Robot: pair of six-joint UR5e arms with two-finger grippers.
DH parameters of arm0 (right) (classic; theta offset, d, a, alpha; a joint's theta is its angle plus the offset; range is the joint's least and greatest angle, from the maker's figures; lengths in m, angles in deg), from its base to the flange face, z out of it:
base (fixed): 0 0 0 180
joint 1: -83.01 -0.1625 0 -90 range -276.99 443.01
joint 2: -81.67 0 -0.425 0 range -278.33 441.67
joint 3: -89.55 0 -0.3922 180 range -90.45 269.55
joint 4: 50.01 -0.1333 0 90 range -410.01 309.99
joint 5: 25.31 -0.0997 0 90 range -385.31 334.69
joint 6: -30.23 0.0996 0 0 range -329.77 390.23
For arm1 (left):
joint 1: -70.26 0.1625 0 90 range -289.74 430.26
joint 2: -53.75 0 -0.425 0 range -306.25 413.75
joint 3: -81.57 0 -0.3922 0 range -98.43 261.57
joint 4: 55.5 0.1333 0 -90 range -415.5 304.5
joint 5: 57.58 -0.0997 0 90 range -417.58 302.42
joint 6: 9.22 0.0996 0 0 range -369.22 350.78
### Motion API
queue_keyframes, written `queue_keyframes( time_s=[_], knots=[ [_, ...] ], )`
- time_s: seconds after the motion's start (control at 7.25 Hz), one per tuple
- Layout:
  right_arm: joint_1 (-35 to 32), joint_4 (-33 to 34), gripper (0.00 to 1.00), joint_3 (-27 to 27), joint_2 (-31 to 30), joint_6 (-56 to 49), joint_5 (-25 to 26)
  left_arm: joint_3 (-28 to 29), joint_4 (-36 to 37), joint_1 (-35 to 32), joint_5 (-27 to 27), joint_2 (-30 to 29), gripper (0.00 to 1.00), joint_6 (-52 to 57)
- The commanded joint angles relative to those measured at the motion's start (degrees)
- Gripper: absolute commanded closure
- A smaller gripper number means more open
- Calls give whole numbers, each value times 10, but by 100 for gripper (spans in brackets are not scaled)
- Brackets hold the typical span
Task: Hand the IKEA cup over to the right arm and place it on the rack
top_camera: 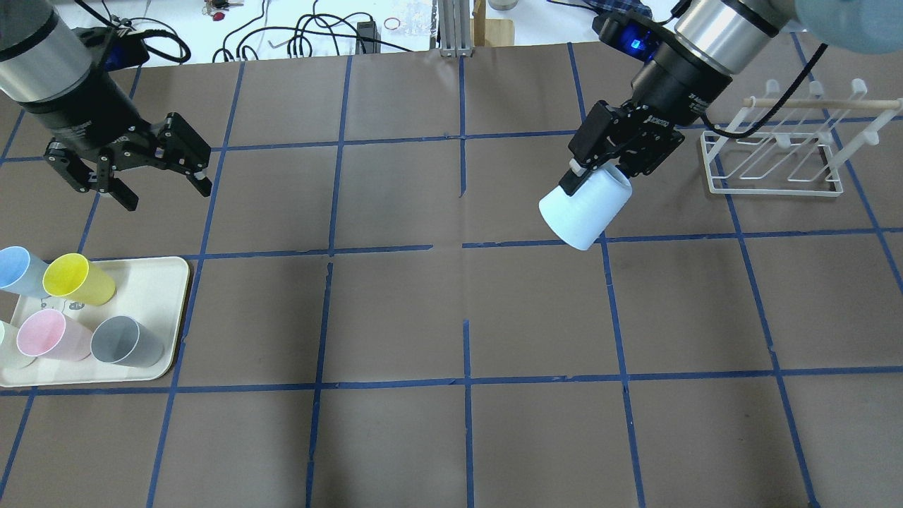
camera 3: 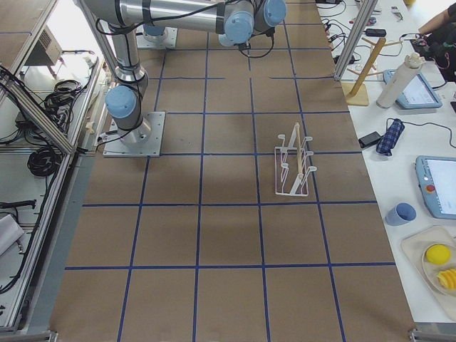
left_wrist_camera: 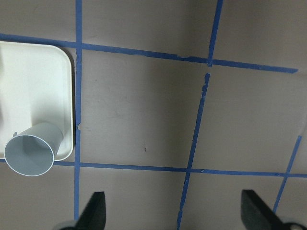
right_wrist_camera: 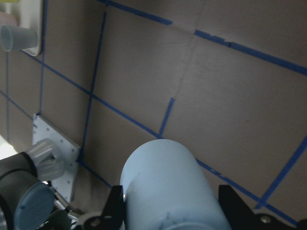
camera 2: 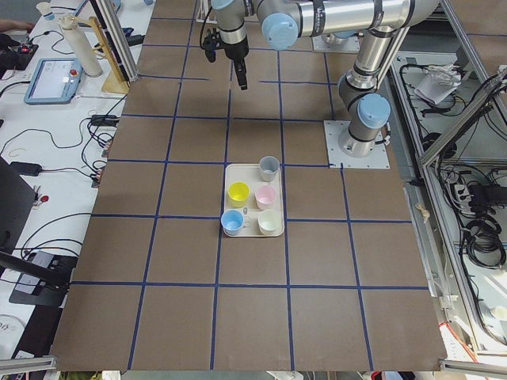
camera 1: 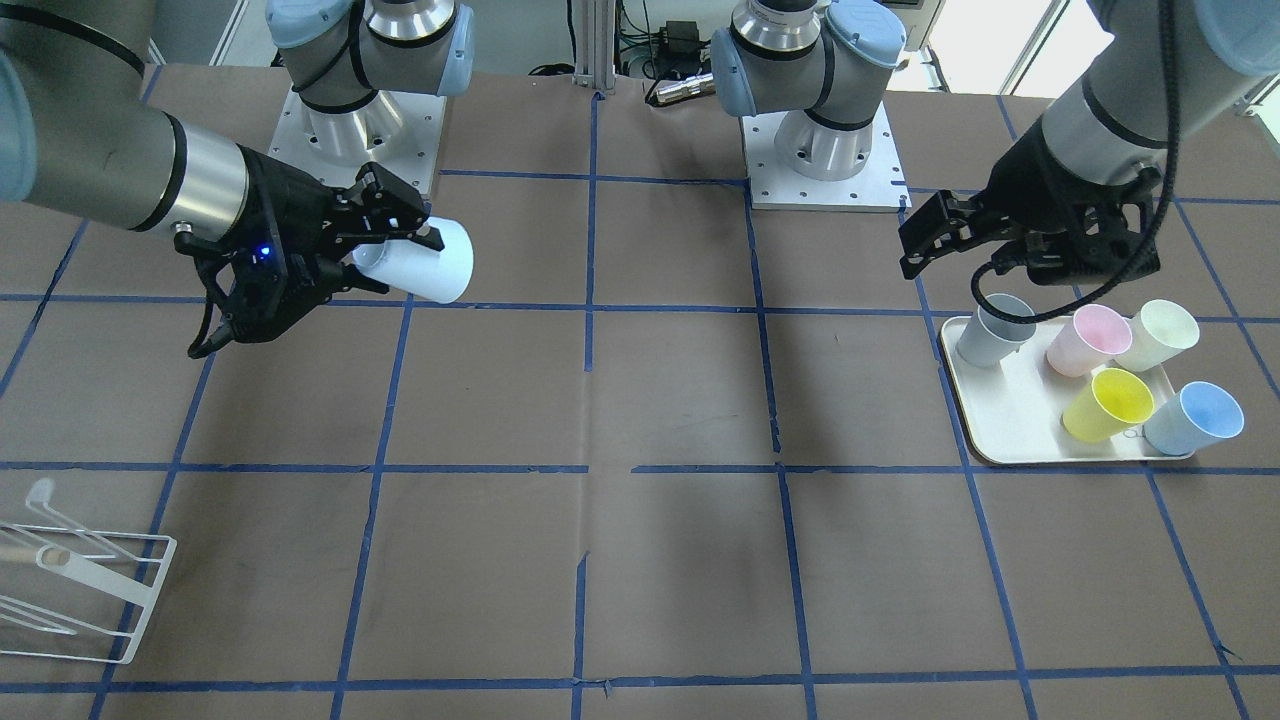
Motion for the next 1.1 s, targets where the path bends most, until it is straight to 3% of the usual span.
queue_keyframes(
  time_s=[0.0,0.28,0.41,0.69,0.97],
  knots=[
    [0,119,56,5,3,28,124,-40,33,-62,-9,30,0,-20],
    [2,189,56,7,4,48,255,-89,62,-71,-11,64,0,-19],
    [12,223,56,7,8,62,294,-100,74,-74,-12,69,0,-22],
    [34,306,58,8,28,64,339,-102,76,-77,-48,80,0,-22],
    [64,335,63,9,51,61,342,-102,75,-78,-47,81,0,-22]
  ],
)
